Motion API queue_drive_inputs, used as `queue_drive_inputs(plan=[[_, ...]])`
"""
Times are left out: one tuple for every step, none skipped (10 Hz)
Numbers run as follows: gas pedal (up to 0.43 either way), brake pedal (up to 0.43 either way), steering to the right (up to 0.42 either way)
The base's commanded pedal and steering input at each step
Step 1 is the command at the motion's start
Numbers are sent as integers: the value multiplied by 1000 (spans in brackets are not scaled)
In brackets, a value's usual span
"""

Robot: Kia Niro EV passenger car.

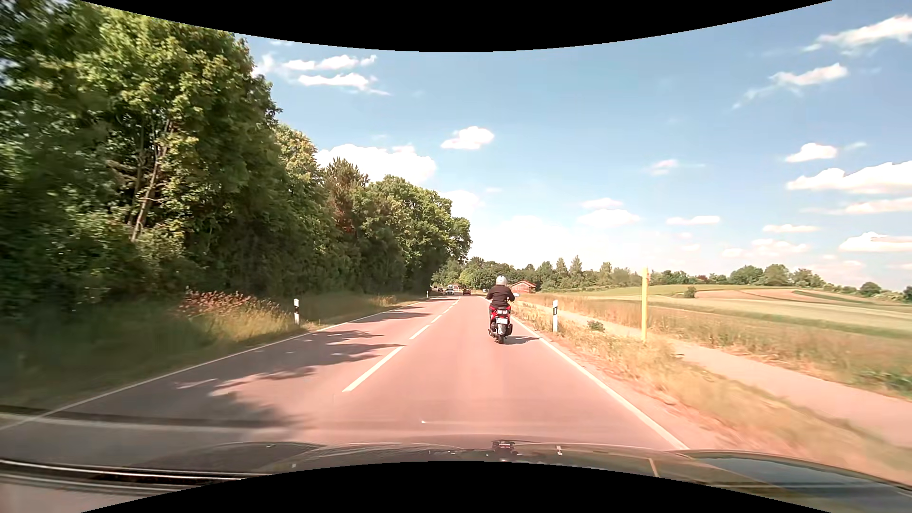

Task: Follow the waypoints while adhering to traffic rules and regulations

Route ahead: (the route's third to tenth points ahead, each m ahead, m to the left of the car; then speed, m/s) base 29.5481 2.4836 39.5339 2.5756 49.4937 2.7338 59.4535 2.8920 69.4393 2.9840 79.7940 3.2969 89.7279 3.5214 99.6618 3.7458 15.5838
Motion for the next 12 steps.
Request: queue_drive_inputs(plan=[[157,6,0],[157,12,0],[169,12,0],[169,12,0],[177,12,0],[177,12,1],[177,12,1],[189,12,1],[189,12,1],[189,12,1],[189,12,1],[197,12,1]])
